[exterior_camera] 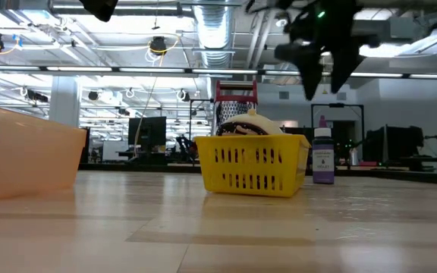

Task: Pick & Place Food Item
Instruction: Put the violet food coloring bottle into the transparent bin

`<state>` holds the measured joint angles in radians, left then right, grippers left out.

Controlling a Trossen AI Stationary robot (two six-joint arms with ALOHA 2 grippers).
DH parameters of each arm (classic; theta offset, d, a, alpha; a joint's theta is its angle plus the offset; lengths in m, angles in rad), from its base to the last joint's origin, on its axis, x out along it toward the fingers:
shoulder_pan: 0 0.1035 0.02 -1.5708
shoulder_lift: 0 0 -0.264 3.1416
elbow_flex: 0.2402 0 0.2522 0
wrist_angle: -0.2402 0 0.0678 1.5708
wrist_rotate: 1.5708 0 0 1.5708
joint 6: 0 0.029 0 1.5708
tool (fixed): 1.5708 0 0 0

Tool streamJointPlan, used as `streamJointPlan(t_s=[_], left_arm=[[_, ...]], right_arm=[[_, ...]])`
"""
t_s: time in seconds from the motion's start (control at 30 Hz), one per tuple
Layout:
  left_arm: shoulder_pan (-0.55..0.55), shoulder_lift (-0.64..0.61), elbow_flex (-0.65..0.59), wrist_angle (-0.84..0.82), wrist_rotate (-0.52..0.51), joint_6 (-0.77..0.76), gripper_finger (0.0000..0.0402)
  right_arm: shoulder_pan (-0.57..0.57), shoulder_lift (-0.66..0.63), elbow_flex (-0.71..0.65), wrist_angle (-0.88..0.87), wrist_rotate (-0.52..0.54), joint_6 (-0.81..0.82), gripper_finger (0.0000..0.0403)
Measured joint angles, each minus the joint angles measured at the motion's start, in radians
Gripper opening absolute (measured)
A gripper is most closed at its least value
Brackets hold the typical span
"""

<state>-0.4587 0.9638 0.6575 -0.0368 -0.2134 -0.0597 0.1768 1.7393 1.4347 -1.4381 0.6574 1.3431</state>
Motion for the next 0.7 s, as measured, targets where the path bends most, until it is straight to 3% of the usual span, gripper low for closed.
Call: streamJointPlan(t_s=[0.2,0.43,0.7], left_arm=[[0.000,0.000,0.000,0.000,0.000,-0.001,0.0250],[-0.029,0.000,0.000,-0.019,-0.005,-0.025,0.0250],[-0.047,0.000,0.000,-0.015,-0.024,-0.030,0.0250]], right_arm=[[-0.140,0.000,0.000,0.179,-0.046,-0.176,0.0278],[-0.149,-0.008,0.000,0.132,-0.096,-0.187,0.0279],[-0.188,-0.021,0.000,0.193,-0.254,-0.286,0.0279]])
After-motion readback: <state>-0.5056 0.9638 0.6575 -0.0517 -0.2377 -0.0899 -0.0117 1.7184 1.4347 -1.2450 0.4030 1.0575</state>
